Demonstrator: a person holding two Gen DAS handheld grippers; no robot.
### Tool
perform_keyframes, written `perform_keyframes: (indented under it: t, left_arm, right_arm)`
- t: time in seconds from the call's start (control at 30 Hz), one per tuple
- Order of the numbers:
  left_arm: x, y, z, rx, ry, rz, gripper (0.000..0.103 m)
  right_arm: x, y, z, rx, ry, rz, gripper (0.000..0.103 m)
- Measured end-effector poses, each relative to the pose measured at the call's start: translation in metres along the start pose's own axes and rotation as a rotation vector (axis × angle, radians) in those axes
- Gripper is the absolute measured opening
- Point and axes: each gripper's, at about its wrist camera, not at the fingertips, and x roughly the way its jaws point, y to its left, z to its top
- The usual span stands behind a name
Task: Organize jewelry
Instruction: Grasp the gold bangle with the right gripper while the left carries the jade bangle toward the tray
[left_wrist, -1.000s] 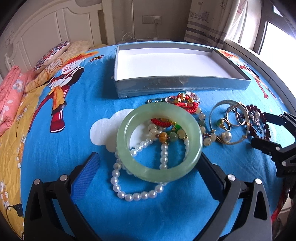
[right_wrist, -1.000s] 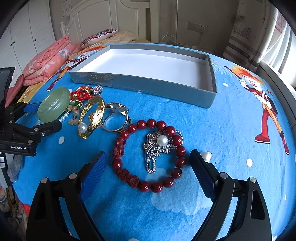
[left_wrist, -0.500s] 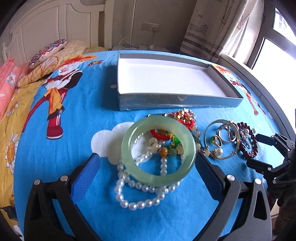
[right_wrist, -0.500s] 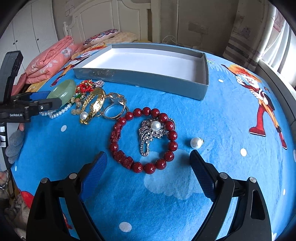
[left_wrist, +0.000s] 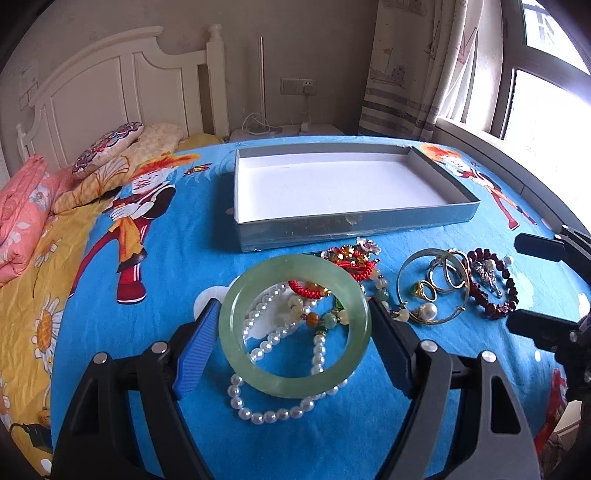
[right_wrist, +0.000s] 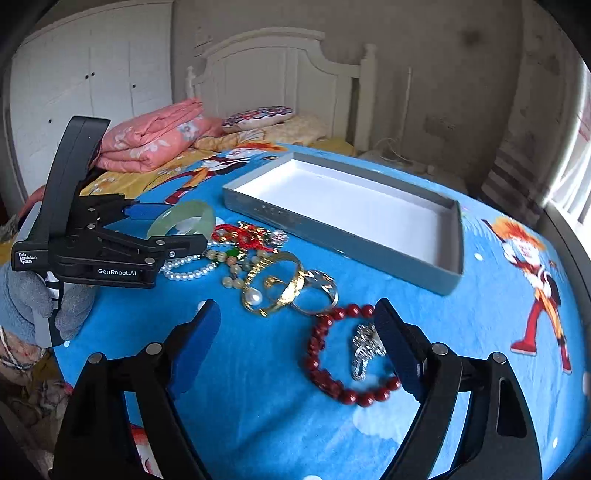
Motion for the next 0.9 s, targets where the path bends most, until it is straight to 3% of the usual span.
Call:
perform_keyframes:
  t: [0.2, 0.33, 0.6, 0.9]
  left_arm:
    - [-0.022, 0.009, -0.014, -0.035, -0.041, -0.008, 0.078]
    - [-0.02, 0.013, -0.015, -0.059, -0.028, -0.037, 0.078]
    - [-0.015, 0.017, -0.016, -0.083, -0.009, -0.066, 0.078]
    - [-0.014, 0.018, -0.015, -0.088, -0.004, -0.069, 0.078]
  right_arm:
    - [0.029, 0.018, 0.024, -0.157, 0.055, 0.079, 0.079]
    - [0.043, 0.024, 0.032, -0.331, 0.118, 0.156, 0.078]
    - [0.077, 0.026, 0.033, -0.529, 0.305, 0.226, 0.078]
    - [0.08, 0.024, 0.033, -0.573, 0.292, 0.21, 0.057]
